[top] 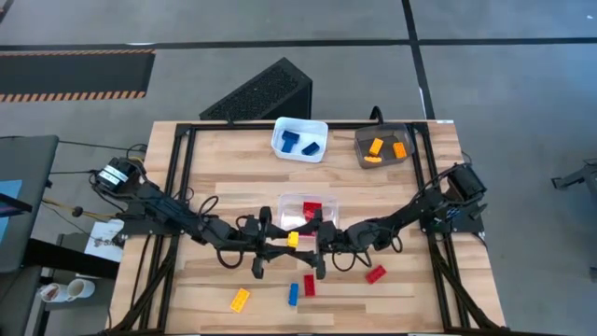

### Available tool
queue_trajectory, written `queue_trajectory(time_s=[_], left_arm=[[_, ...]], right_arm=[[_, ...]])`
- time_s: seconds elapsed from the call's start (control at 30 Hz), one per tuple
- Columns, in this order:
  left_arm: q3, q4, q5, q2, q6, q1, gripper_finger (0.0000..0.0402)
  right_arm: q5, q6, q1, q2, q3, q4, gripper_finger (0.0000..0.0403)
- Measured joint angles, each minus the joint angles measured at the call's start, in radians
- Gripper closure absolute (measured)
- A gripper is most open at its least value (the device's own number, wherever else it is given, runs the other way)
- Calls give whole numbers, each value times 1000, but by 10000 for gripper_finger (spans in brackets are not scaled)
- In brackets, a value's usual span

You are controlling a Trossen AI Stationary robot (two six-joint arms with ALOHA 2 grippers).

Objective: Sort & place blocks by color
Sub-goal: Put the top yellow block into the black bin

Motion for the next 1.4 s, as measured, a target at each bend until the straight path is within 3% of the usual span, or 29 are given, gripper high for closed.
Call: queue_trajectory(time_s=[0.13,0.3,0.5,0.7,0.83,0.93,1.0,1.07,1.17,1.4], left_arm=[[0,-1,-11,0,1,1,298],[-1,-4,-28,1,-10,1,289],[0,-15,-67,1,-53,0,213],[0,-54,-146,-38,-1,1,127],[2,-162,-235,-116,23,-21,90],[1,-204,-291,-147,18,-32,80],[1,-203,-287,-149,17,-42,78],[1,-214,-282,-146,16,-49,78],[1,-214,-290,-146,-3,-47,77],[1,-216,-282,-146,-14,-48,77]], right_arm=[[-4,31,-7,-1,1,-20,170],[-24,35,-10,-2,1,-25,278],[-10,28,-17,-7,1,-85,281],[154,79,-50,-127,2,-482,281],[378,148,-89,-285,-2,-822,281],[535,284,-136,-434,2,-1196,281],[560,406,-209,-504,0,-1448,281],[563,476,-301,-566,-2,-1636,281],[495,490,-446,-629,-4,-1783,281],[216,279,-786,-676,-91,-1694,281]])
